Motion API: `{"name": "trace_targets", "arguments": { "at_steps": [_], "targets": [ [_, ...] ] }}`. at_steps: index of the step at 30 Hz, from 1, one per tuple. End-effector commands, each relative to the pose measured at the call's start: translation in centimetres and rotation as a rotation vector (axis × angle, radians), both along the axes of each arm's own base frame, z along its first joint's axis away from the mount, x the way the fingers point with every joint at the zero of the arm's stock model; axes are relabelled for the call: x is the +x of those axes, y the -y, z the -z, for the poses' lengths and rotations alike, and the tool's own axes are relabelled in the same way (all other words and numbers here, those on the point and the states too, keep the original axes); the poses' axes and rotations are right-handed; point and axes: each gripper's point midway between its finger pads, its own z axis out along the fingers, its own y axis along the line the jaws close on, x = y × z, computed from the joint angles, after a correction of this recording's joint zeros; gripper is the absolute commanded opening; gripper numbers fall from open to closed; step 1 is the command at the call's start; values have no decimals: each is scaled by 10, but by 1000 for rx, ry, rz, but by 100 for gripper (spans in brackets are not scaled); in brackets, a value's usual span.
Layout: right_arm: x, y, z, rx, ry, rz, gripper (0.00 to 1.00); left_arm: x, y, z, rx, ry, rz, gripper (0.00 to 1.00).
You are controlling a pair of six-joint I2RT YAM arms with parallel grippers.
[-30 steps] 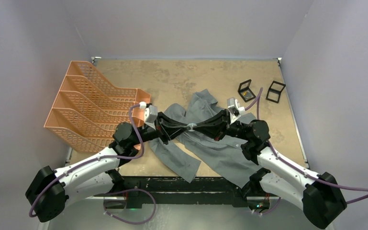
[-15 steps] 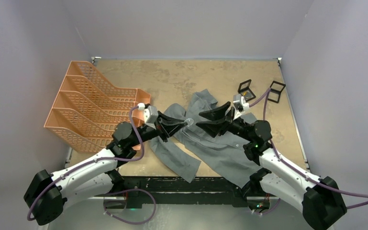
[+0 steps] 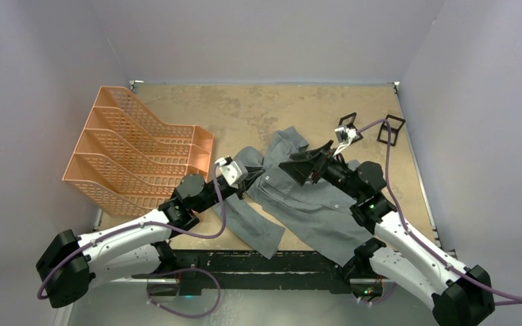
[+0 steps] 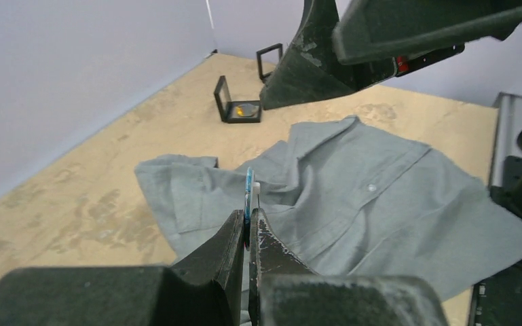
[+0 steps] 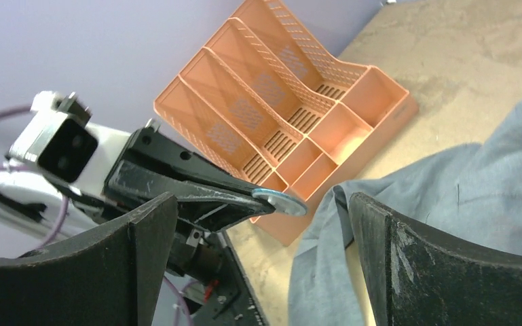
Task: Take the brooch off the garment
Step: Adjust the brooch.
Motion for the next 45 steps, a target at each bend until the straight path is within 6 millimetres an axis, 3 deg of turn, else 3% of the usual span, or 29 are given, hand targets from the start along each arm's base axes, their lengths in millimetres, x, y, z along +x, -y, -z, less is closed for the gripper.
{"name": "trace_targets", "arguments": {
  "at_steps": [1,7,14,18,25,35,45],
  "targets": [
    [11,3,-9,86,-207,57,98,9,-1,-33,-15,175,-61,0],
    [19,-2,-14,187,-344,61,98,15,12,-42,32,253,-72,0],
    [30,5,5,152,-560,167,94,28,14,-39,237,436,-141,0],
    [32,11,-1,137,-603,214,90,32,16,-36,386,532,-148,0],
    [37,10,-3,90,-656,243,74,20,28,-42,493,704,-87,0],
    [36,7,0,99,-697,232,48,15,29,-44,571,770,-76,0],
    [30,-5,11,96,-744,155,41,13,39,-51,559,815,-67,0]
  ]
}}
